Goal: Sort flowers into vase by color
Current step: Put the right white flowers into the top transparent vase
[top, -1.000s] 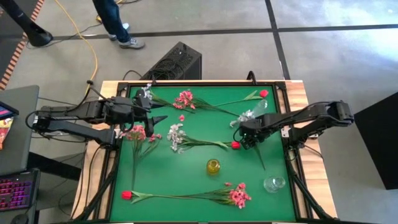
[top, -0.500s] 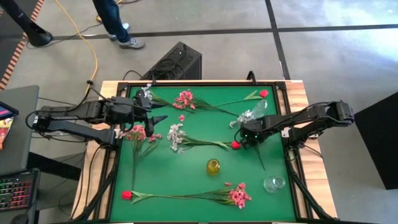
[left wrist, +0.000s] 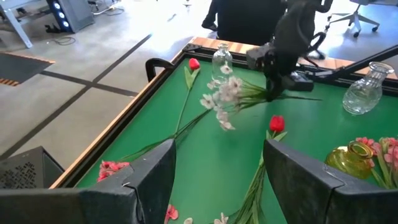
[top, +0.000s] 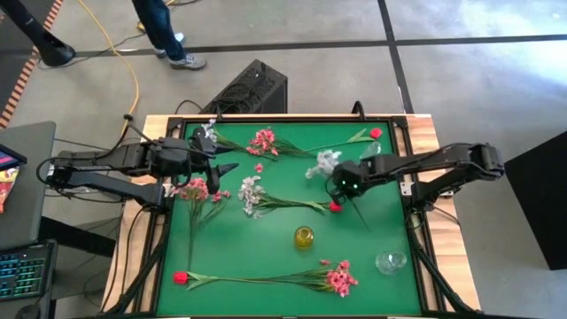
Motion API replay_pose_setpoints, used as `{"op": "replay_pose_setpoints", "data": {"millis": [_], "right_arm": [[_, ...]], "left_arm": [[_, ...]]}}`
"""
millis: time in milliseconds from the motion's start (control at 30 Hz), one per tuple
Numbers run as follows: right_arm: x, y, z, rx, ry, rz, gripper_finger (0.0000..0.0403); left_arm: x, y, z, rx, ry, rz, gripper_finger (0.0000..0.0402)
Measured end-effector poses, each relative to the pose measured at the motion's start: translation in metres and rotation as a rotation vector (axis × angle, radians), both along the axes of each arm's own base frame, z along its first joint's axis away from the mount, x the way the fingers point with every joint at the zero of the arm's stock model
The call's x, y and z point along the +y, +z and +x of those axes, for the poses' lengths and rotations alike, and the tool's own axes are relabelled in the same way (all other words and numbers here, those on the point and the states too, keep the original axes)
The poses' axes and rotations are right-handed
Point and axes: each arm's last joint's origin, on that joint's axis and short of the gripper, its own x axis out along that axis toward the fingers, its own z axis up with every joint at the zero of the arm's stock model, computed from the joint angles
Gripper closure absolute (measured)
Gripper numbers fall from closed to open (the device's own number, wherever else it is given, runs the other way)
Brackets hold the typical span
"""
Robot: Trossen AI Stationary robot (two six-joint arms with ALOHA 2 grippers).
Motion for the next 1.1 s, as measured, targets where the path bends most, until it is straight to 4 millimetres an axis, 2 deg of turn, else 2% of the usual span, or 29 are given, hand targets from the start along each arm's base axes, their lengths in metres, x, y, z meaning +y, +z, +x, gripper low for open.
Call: {"op": "replay_pose_setpoints", "data": {"millis": [200, 367, 533, 733, 900, 1100], "right_arm": [[-0.011, 0.048, 0.014, -0.074, 0.033, -0.142, 0.0364], [-0.019, 0.085, 0.009, -0.185, 0.024, -0.274, 0.0361], [-0.026, 0.116, -0.014, -0.345, -0.031, -0.385, 0.0362], [-0.025, 0.157, -0.05, -0.535, -0.023, -0.622, 0.0362], [-0.024, 0.175, -0.081, -0.534, 0.087, -0.811, 0.0362], [-0.029, 0.187, -0.103, -0.467, 0.07, -1.026, 0.0362]], "left_arm": [[0.0, 0.0, 0.0, 0.0, 0.0, 0.0, 0.0169], [0.0, 0.0, 0.0, 0.0, 0.0, 0.0, 0.0169], [0.0, -0.001, 0.0, 0.008, 0.003, 0.001, 0.0169], [0.001, 0.0, -0.001, 0.007, 0.042, 0.018, 0.0169], [0.002, 0.0, -0.001, 0.007, 0.057, 0.025, 0.0169], [0.003, 0.001, -0.001, 0.005, 0.104, 0.056, 0.0169]]}}
